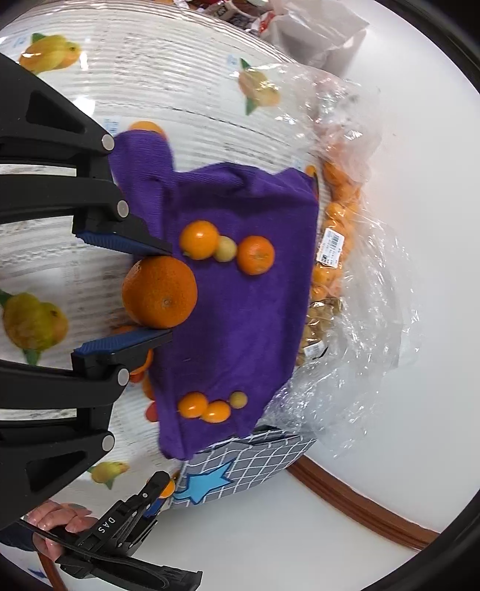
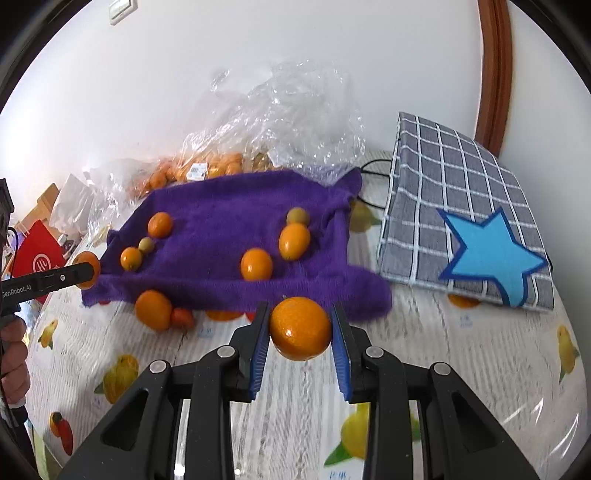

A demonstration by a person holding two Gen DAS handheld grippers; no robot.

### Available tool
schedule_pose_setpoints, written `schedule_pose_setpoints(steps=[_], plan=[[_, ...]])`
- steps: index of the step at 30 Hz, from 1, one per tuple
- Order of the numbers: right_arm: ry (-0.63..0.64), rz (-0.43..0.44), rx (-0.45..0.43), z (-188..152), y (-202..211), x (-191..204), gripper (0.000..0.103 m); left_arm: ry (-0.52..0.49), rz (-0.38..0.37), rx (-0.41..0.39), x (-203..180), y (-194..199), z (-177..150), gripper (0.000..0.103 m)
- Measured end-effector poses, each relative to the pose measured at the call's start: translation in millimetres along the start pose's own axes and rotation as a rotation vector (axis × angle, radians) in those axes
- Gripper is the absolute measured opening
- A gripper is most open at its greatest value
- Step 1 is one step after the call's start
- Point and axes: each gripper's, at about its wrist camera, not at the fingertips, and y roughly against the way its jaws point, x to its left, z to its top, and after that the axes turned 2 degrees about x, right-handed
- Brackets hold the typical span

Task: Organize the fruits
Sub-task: 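Carry the orange in the left gripper while the right carries its orange onto the towel, then open the left gripper on the towel while the right releases its orange there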

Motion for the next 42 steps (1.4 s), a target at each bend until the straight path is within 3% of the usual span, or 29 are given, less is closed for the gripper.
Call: schedule_pose_setpoints(steps=[9, 18, 35, 37, 42], plan=[[0.032, 0.01, 0.027, 38, -47, 3, 0.031, -0.012, 0.004, 0.029, -4, -40, 33, 0.037], [0.066, -0.006, 0.086, 42, -91, 6, 0.031, -0.035, 0.007, 0.068, -11, -77, 46, 0.037], [0.096, -0.007, 0.085, 39, -99, 7, 0.032, -0.087, 0.014, 0.137, -23, -103, 44, 0.037], [0.098, -0.009, 0.086, 38, -98, 8, 0.034, -0.085, 0.007, 0.141, -22, -104, 42, 0.037], [0.093, 0.021, 0.086, 38, -92, 9, 0.051, -0.086, -0.001, 0.144, -24, -105, 41, 0.037]])
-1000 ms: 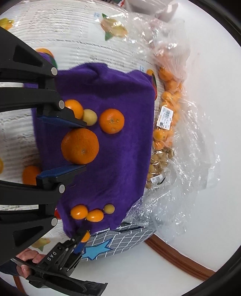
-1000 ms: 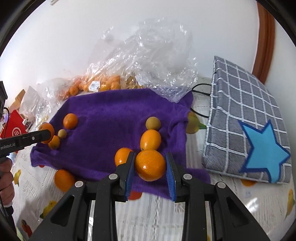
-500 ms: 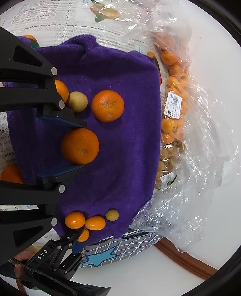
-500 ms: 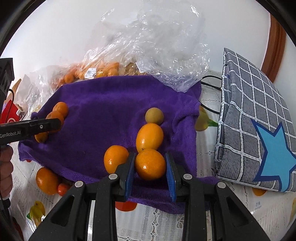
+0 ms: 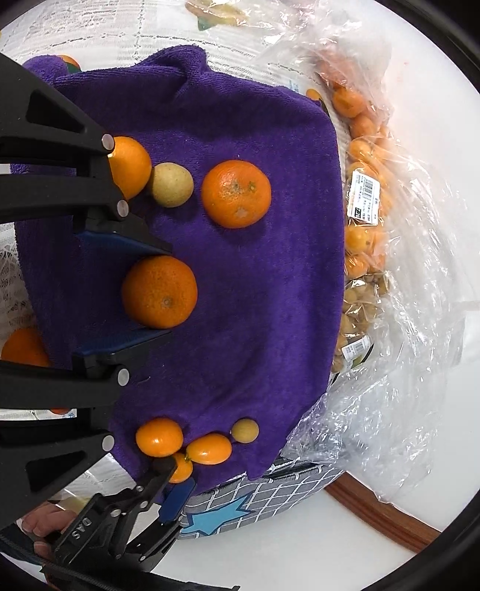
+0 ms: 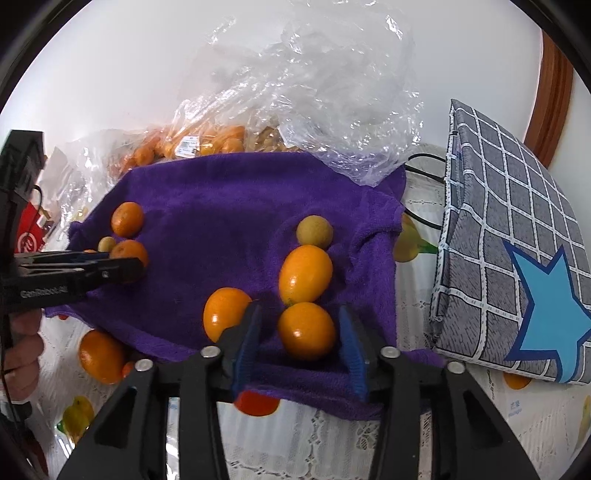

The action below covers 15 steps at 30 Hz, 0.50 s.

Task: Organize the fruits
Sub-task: 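Open the left gripper on the towel while the right releases its orange there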

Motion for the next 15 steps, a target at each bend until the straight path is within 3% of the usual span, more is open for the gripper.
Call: schedule_pose_setpoints(steps=[4, 15], plan=[[0.01, -0.017, -0.018, -3, 8, 6, 0.057, -0.003, -0.012, 0.011, -2, 1, -2, 0.037], [-0.045, -0.051, -0.042, -6, 39, 2, 0.058, 0.007, -0.024, -0.068, 1, 49, -11, 0.047]])
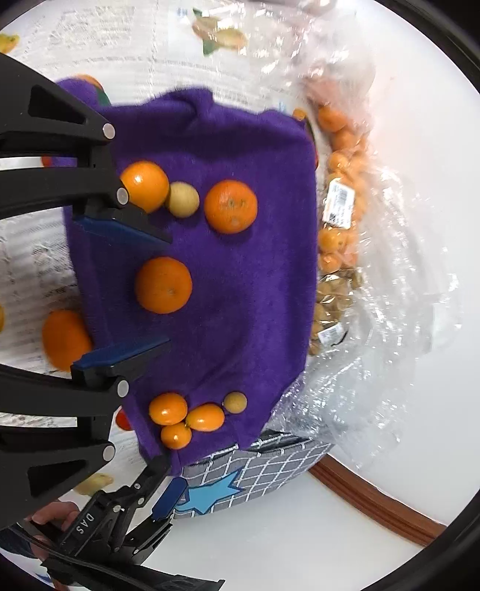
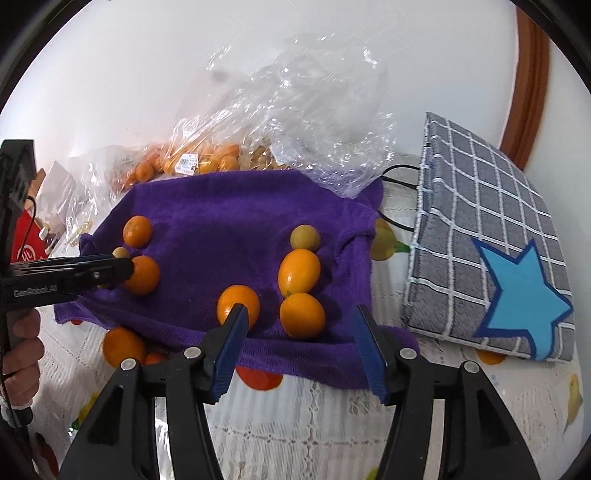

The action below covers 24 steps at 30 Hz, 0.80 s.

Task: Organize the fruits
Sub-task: 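Open the left gripper on the towel while the right releases its orange there, then withdraw both open grippers from the towel toward the remaining fruits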

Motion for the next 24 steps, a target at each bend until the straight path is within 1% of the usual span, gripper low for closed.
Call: schedule_pose_setpoints(steps=[6, 9, 12, 18, 24], plan=[[-0.042, -0.01, -0.05, -5, 30, 1, 0.058, 0.021, 0.032, -0.054, 8, 35, -17, 0.047], [-0.04, -0.068, -0.072, -8, 42, 7, 0.058, 0.027, 0.052, -0.081, 12, 51, -27, 0.047], [-0.03, -0.093, -0.077, -13, 52, 15, 0.058, 0.035, 0.061, -0.096, 16, 65, -35, 0.046], [-0.037, -0.015, -0.064, -26, 64, 29, 0.058, 0.034, 0.088, -0.123, 21, 87, -52, 0.046], [-0.017, 0.047, -0.039, -38, 57, 49, 0.058, 0.034, 0.094, -0.107, 37, 93, -73, 0.046]])
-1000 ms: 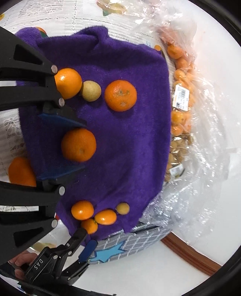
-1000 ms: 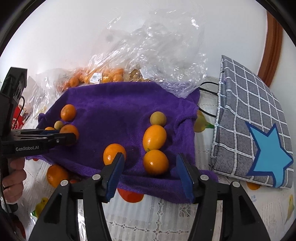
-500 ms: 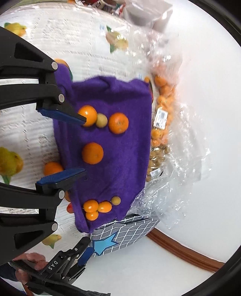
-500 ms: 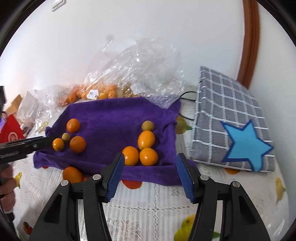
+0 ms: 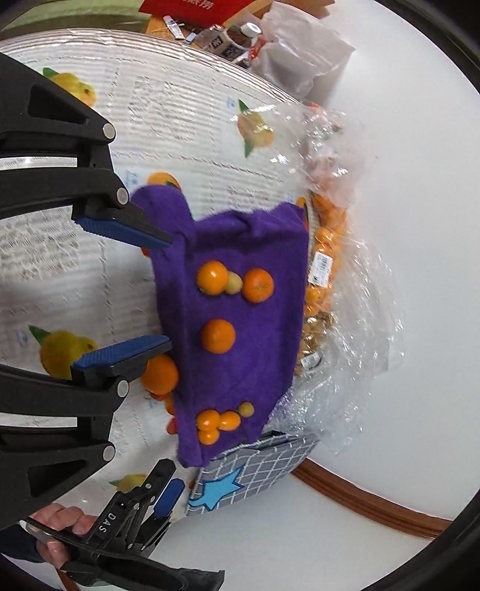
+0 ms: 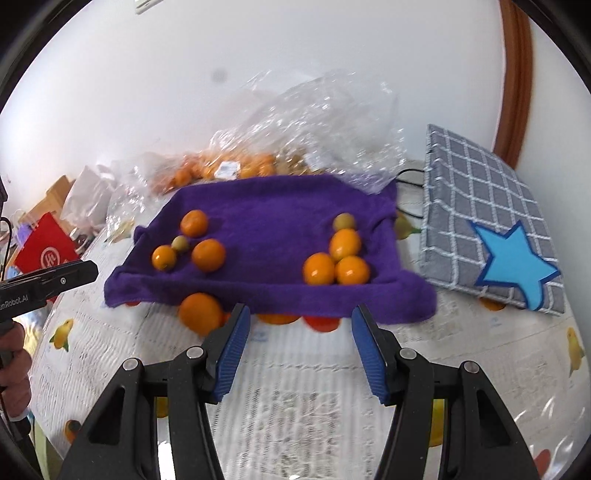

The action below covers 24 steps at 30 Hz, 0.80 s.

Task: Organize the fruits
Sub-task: 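Withdraw both open grippers from the towel toward the remaining fruits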

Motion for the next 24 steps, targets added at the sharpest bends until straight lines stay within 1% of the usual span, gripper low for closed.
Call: schedule_pose_setpoints(steps=[3, 5, 7, 9, 13, 17, 21, 24], plan=[[0.008, 0.032, 0.022, -5, -8, 11, 0.058, 0.021, 0.013, 0.012, 15, -2, -8, 0.046], [0.029, 0.038, 0.027, -8, -15, 20, 0.058, 0.047, 0.012, 0.025, 27, -5, -12, 0.046], [0.046, 0.029, 0.038, -10, -24, 26, 0.053, 0.064, 0.015, 0.032, 36, -7, -16, 0.046], [0.058, 0.043, 0.064, -13, -35, 32, 0.044, 0.075, 0.016, 0.035, 43, -10, -19, 0.046], [0.076, 0.057, 0.111, -18, -56, 40, 0.037, 0.093, 0.013, 0.055, 56, -18, -23, 0.046], [0.074, 0.064, 0.129, -18, -70, 46, 0.036, 0.092, 0.004, 0.071, 62, -28, -28, 0.046], [0.077, 0.018, 0.122, -15, -77, 47, 0.034, 0.105, -0.002, 0.087, 67, -39, -34, 0.046], [0.06, 0.03, 0.137, -14, -82, 42, 0.034, 0.108, -0.005, 0.089, 67, -45, -39, 0.046]])
